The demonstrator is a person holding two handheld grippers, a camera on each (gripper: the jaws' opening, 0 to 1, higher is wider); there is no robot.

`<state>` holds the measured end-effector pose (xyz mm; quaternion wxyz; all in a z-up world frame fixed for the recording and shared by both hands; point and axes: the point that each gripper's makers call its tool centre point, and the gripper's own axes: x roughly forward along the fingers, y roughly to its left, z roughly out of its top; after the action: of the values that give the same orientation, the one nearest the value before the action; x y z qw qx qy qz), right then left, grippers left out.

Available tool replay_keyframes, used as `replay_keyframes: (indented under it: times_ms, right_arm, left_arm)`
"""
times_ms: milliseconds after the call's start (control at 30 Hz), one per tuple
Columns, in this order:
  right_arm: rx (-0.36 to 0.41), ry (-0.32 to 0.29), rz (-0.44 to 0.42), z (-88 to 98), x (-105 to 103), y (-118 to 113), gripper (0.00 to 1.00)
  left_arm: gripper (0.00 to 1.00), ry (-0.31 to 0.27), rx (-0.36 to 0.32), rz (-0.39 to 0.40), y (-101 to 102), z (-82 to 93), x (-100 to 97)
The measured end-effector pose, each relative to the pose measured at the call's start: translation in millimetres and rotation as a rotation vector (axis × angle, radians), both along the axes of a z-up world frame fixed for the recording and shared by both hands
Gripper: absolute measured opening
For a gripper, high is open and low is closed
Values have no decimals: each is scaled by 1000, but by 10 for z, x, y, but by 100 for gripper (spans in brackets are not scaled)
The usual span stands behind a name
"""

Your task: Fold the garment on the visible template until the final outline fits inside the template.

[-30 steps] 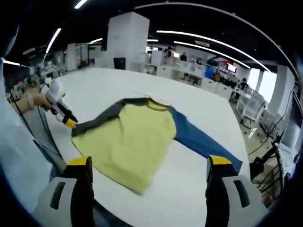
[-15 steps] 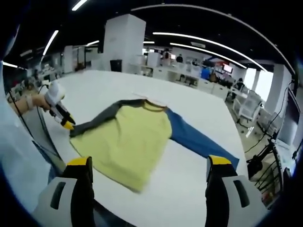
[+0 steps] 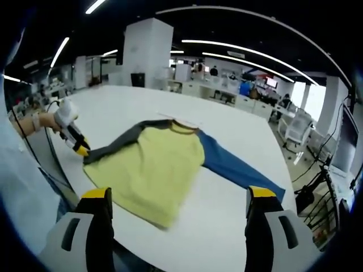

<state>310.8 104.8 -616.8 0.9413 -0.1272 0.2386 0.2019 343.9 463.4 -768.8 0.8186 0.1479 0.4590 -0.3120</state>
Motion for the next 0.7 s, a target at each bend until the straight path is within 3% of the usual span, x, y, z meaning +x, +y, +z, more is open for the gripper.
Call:
replay_keyframes:
  times_ms: [500,700]
  right_arm:
    - [-1,-13,-7,23,-39,4,95]
    - [4,-16,-9,16,-42,7,95]
  left_arm:
    - [16,-13,-22,-5,-4,1,-14]
    - [4,-6,-61,9,-50,-1,-36]
